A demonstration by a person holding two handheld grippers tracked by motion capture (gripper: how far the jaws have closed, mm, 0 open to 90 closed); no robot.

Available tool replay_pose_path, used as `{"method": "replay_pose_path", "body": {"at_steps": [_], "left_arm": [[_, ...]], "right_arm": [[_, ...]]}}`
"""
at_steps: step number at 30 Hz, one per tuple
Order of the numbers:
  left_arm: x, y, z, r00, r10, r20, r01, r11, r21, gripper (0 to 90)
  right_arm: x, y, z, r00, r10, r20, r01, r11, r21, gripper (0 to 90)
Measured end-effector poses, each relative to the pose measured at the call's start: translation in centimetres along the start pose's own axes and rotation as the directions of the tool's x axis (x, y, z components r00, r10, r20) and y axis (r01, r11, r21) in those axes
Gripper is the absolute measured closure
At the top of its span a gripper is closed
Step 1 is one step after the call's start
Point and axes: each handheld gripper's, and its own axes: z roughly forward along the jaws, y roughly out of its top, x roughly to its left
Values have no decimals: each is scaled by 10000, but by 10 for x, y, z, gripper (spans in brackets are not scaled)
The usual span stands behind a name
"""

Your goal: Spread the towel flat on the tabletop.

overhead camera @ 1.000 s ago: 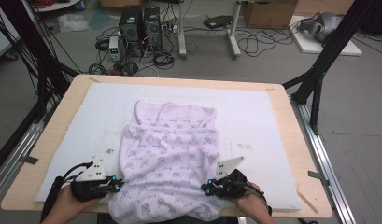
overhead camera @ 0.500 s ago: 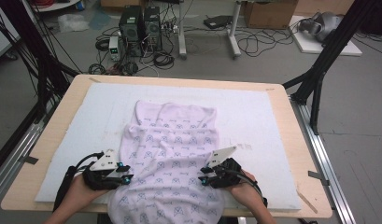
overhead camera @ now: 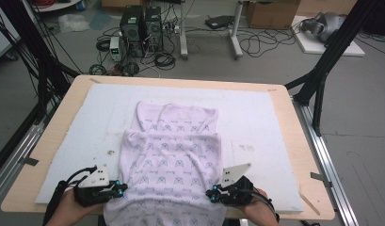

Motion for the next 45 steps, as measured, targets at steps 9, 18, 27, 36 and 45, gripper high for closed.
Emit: {"method": "replay_pose_path", "body": {"at_steps": [9,18,27,36,45], "left_arm": [[32,25,21,9976,-176,-673,162,9996,-219,599],[42,20,40,9988,-357,-341,358,9994,32,789],[20,12,18,9999,-158,-62,158,9998,89,875],[14,13,5,9997,-42,-249,41,10000,-41,610],[20,7,21,9997,-94,217,86,9993,355,876]], "right_arm": [[-38,19,5,9910,147,1333,-150,9999,17,581],[-59,14,21,9935,414,1056,-465,9978,462,773],[-35,10,15,9989,-53,456,30,9987,508,875],[-21,12,-13,9947,-9,1025,15,10000,-53,635],[-38,7,15,9984,288,488,-317,9978,581,853]]}}
